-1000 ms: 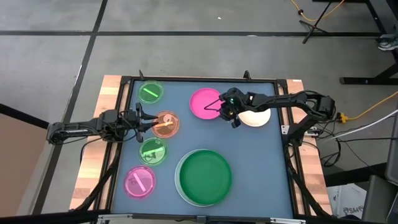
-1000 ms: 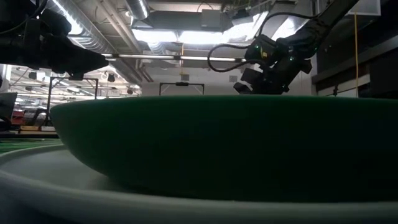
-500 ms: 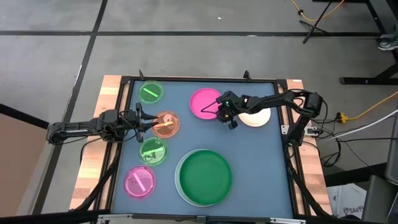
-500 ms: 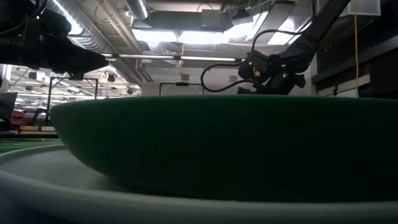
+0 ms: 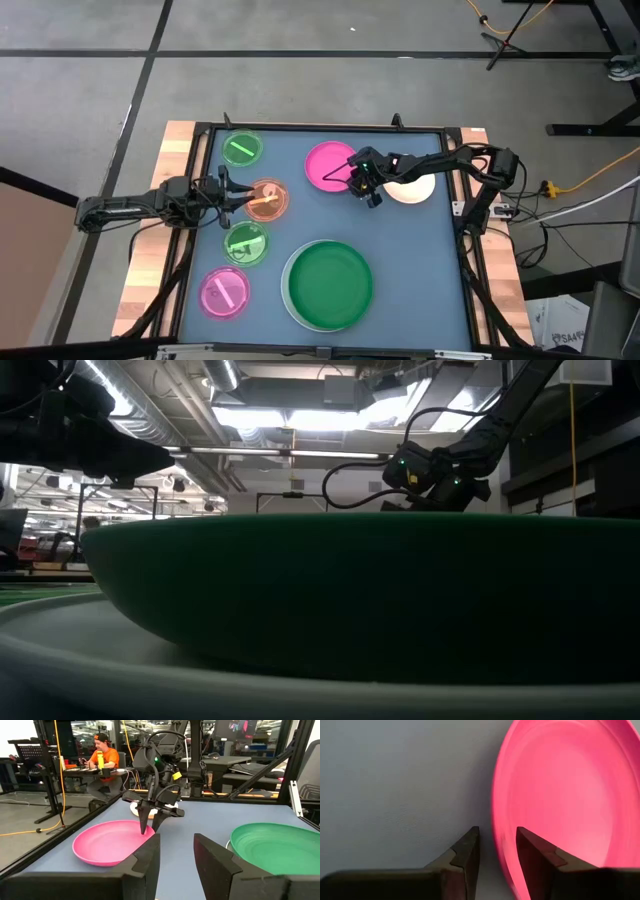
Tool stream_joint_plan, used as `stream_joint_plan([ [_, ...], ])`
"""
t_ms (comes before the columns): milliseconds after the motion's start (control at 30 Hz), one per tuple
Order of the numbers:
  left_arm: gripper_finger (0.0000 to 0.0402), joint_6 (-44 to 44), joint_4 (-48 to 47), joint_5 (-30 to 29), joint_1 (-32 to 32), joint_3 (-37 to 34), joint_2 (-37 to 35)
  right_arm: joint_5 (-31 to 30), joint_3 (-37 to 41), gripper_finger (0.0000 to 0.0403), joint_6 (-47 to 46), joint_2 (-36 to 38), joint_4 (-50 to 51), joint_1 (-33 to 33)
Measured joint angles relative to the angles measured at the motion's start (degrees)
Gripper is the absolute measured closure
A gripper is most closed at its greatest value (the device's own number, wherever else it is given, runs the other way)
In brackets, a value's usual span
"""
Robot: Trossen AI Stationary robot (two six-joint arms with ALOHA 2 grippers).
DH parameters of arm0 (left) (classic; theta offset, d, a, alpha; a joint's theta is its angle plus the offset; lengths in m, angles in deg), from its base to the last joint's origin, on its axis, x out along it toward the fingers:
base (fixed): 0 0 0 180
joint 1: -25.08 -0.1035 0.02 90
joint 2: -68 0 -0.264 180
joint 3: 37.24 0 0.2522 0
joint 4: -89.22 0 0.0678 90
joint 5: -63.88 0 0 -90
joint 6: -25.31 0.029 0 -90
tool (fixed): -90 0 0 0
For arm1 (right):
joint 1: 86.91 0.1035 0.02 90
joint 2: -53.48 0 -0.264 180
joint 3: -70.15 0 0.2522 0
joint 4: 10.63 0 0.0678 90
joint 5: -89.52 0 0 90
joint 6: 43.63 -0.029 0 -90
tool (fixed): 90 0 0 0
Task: Stack plastic plates
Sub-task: Stack the pink plate on the green plate
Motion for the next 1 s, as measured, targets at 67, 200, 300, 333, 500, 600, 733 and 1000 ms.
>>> stream_joint_plan([
  [67,0.0290,0.00,0.00,0.00,0.00,0.00,0.01,0.00,0.00,0.0291,0.50,-0.02,0.10,0.00],
  [200,0.0290,0.00,0.00,0.00,0.00,0.00,-0.01,-0.17,0.00,0.0322,0.94,-0.04,0.24,0.00],
  [300,0.0290,0.00,0.00,0.00,-0.01,0.00,0.00,-0.73,0.00,0.0348,1.02,-0.07,0.22,-0.05],
  [333,0.0290,0.00,0.00,0.00,-0.01,0.00,-0.01,-0.83,0.00,0.0355,1.05,-0.07,0.21,-0.09],
  [500,0.0290,0.00,0.00,0.00,-0.01,-0.01,0.01,-0.96,0.02,0.0389,1.07,-0.07,0.06,-0.09],
  [600,0.0290,0.00,0.00,-0.01,-0.01,0.00,0.01,-1.03,0.02,0.0399,1.13,-0.07,-0.05,-0.09],
  [733,0.0290,0.00,0.00,-0.02,0.00,0.00,0.00,-0.95,0.02,0.0397,1.07,-0.07,-0.05,-0.09],
  [1000,0.0290,0.00,0.00,-0.02,0.01,0.00,-0.01,-0.75,0.02,0.0401,1.05,-0.07,0.01,-0.09],
])
